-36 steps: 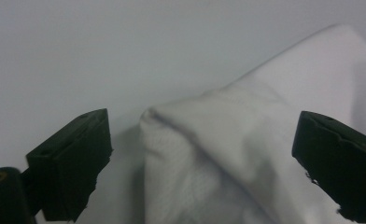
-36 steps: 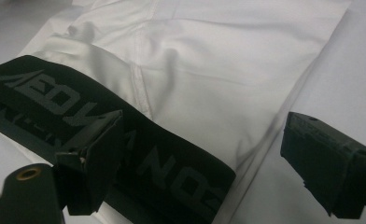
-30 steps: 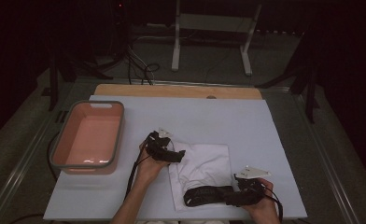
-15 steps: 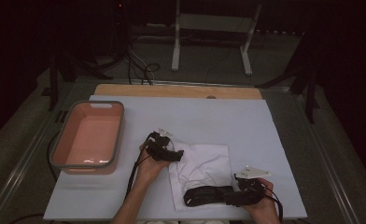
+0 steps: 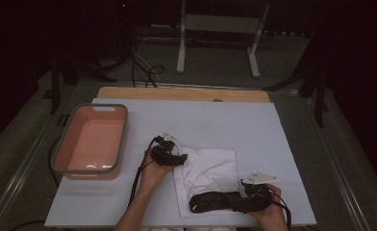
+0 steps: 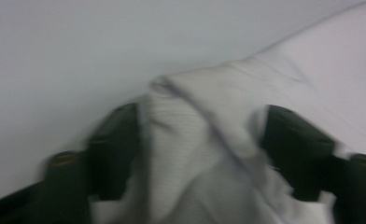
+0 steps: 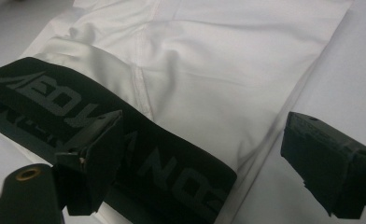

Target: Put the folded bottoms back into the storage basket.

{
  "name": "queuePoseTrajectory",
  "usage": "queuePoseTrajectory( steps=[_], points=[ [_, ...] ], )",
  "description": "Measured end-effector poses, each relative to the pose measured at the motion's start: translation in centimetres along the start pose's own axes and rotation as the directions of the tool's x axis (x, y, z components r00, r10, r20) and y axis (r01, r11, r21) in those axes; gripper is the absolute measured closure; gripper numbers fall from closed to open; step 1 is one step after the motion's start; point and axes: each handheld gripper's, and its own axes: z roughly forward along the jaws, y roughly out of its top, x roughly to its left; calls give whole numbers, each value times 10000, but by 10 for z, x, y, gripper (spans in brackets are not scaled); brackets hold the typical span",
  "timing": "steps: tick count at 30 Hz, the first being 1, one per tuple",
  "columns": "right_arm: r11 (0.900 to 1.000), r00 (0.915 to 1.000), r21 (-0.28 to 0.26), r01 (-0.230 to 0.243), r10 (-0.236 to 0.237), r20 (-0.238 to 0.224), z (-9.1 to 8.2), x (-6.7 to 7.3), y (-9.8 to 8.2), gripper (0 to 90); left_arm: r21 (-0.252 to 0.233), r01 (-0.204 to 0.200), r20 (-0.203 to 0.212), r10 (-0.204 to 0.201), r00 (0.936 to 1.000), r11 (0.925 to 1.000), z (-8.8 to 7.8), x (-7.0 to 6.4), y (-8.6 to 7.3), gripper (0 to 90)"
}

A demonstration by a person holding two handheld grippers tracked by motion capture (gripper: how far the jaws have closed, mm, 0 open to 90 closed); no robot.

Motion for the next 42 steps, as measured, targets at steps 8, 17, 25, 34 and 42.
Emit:
queuePoseTrajectory(
  steps=[8,17,25,34,42],
  points=[
    [9996,9997,-165,-237,238,103,-2,-4,1,149,-40,78,875,-74,9961,10000,-1,-2,-1,809],
    [9979,9982,423,-495,479,366,4,-5,0,174,-305,124,815,-98,9966,9995,-9,-4,0,846],
    [9932,9975,994,-600,561,421,9,-4,-2,186,-618,238,578,-203,9981,9978,-19,-1,1,847],
    [9897,9971,1224,-743,714,278,10,5,-1,254,-687,301,465,-270,9986,9972,-28,1,-2,846],
    [9867,9964,1392,-839,851,-26,11,12,2,403,-690,274,442,-243,9987,9972,-30,0,-2,845]
  ],
)
